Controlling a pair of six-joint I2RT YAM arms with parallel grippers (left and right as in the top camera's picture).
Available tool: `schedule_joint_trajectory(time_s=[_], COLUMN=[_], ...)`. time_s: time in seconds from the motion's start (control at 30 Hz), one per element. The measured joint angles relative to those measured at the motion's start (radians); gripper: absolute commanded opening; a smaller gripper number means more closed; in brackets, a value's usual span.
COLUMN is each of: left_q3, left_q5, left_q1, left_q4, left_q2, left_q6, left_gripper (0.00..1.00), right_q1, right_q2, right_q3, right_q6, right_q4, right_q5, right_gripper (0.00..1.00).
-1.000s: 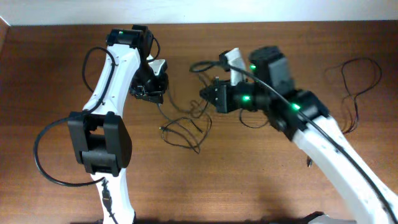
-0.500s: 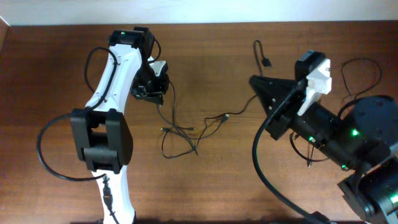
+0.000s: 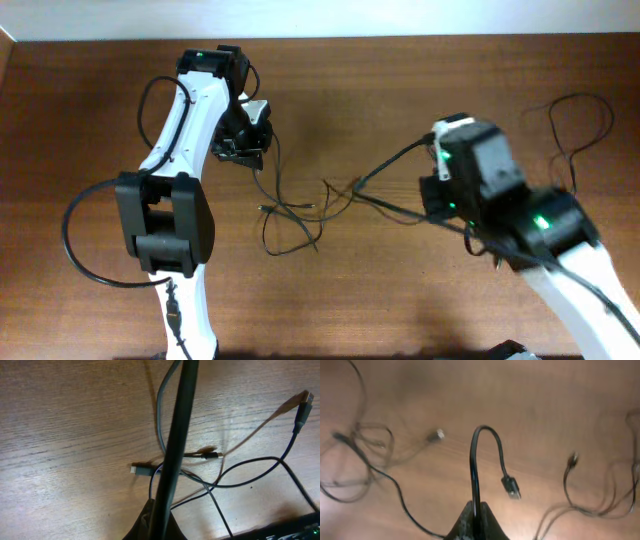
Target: Untangle cables
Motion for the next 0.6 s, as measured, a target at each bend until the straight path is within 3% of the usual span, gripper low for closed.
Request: schedule_joint_trajectory(time_s=[0.2,0.37,0.6], left_q3=[0.0,0.0,0.0], left_q5=[-0.021,-0.122,-0.187], left_q1=[0.0,0.0,0.0], left_q4=[0.0,-0.005,-0.008], left_q2=[0.0,0.0,0.0], left_q6=[0.0,-0.054,-0.089], left_gripper=[0.0,0.03,0.0], right_q1=[0.0,0.0,-0.026], right_q2=[0.258,0.44,0.501], right_q3=[-0.001,-0.002,-0.002], right_q6=[0.0,0.001,0.001], right_q4=[-0.086,-0.09,-0.031], right_q5=[0.019,0.018,0.018], right_gripper=[0.04,0.04,0.04])
